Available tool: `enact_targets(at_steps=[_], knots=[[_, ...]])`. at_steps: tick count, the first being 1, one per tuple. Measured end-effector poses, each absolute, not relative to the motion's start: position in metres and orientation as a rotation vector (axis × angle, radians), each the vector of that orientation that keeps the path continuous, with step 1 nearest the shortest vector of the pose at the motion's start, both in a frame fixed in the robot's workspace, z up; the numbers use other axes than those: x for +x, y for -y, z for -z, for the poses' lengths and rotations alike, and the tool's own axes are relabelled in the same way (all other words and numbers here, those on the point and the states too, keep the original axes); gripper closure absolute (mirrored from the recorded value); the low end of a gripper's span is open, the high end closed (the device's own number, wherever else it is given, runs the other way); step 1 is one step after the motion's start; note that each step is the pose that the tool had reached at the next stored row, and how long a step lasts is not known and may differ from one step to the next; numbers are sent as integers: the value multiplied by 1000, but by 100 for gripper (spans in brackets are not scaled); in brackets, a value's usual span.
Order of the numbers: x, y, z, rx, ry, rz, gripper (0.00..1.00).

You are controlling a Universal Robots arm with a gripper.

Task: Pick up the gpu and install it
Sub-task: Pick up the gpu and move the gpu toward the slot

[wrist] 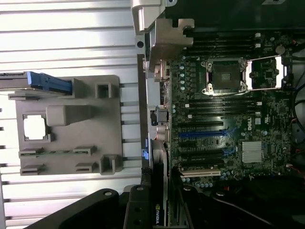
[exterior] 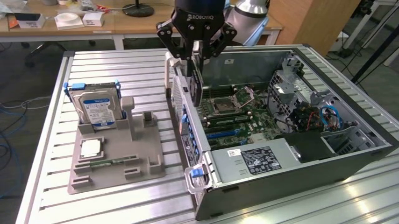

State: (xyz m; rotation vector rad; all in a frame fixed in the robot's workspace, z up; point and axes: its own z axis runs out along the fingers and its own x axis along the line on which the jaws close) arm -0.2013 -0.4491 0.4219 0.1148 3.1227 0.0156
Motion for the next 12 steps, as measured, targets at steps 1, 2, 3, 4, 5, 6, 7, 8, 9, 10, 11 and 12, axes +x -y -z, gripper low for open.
enact_targets(at_steps=[1,2,3,4,5,6,7,8,9,10,11,12], knots=[[-200,449,-422,115,-3123,-16,74],[-198,449,-422,115,-3123,-16,74],[-196,449,-422,114,-3123,-16,74],[-194,449,-422,114,-3123,-16,74],[-192,449,-422,114,-3123,-16,74],[-190,449,-422,114,-3123,-16,74],[-188,449,-422,114,-3123,-16,74],[-186,449,-422,114,-3123,-16,74],[-184,449,-422,114,-3123,-16,74],[-182,449,-422,114,-3123,-16,74],[-180,449,-422,114,-3123,-16,74],[-177,449,-422,113,-3123,-16,74]])
